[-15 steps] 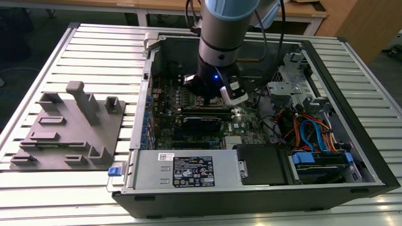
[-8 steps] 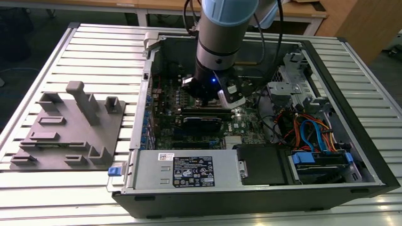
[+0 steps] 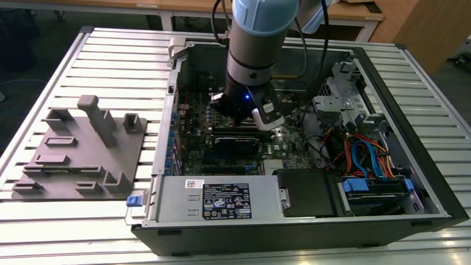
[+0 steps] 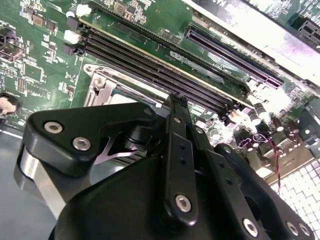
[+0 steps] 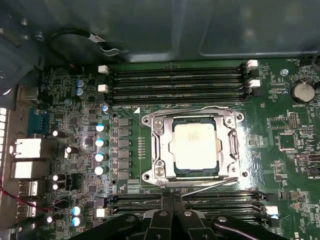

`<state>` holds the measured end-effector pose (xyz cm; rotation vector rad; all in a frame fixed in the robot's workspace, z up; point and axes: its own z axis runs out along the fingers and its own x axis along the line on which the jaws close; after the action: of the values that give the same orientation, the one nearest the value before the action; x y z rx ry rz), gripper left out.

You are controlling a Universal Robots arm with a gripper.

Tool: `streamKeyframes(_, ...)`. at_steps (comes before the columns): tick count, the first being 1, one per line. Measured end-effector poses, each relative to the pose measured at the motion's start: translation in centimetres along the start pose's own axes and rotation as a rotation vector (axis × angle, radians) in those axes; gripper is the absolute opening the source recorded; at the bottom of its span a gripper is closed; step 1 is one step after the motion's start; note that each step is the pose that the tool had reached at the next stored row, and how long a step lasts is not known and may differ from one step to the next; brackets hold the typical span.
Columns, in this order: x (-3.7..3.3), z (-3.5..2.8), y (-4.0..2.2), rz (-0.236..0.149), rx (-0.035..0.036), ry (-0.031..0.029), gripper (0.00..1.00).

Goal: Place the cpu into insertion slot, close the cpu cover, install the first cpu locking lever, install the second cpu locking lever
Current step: 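Install the second cpu locking lever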

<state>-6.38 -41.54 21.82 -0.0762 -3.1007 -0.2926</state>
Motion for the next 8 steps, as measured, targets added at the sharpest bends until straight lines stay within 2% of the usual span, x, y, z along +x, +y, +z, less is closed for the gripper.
streamKeyframes(5,0.01,0.19,-0.04,0.0,-0.0007,0.0016,0.1)
streamKeyframes(8,0.02,0.51,-0.12,0.0,-0.0052,0.0035,0.1)
